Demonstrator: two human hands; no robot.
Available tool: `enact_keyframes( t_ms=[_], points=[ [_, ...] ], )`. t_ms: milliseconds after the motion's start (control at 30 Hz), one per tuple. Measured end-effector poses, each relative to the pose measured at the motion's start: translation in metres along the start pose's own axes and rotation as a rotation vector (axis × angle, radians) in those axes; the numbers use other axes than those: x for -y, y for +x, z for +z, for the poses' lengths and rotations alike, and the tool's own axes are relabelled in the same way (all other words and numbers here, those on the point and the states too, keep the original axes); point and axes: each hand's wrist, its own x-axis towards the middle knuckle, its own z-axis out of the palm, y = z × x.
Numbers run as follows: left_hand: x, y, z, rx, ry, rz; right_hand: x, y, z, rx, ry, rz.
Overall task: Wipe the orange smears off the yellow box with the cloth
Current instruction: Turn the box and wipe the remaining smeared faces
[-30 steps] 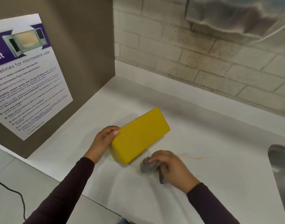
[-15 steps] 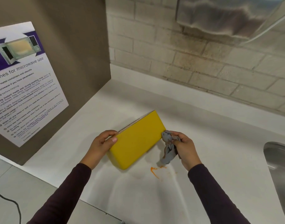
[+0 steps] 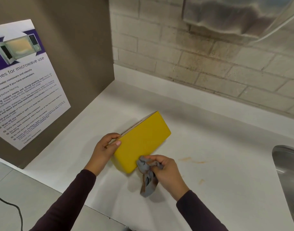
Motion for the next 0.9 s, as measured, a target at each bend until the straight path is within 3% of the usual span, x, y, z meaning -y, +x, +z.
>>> enact_keyframes(
  t_ms=[167, 300, 500, 600, 800, 900],
  points=[
    [-0.001, -0.001, 0.001, -0.013, 0.06, 0.04, -0.006, -0.014, 0.016, 0.208, -0.086, -0.011],
    [-0.009, -0.003, -0.003, 0.05, 0.162, -0.052, -0.001, -0.016, 0.007, 0.422, -0.183, -0.007],
    [-0.025, 0.008, -0.014, 0.374, 0.402, -0.235, 0.011, -0.008, -0.028, 0.155, 0.297, 0.066],
    [-0.025, 0.012, -0.014, 0.497, 0.523, -0.237, 0.013, -0.011, -0.038, 0.087, 0.375, 0.047],
    [-0.018, 0.013, -0.011, 0.457, 0.513, -0.201, 0.001, -0.021, -0.049, -0.177, 0.231, 0.021],
    [-0.016, 0.002, -0.002, 0.324, 0.513, -0.177, -0.007, -0.028, -0.057, -0.238, 0.247, 0.069]
  ],
)
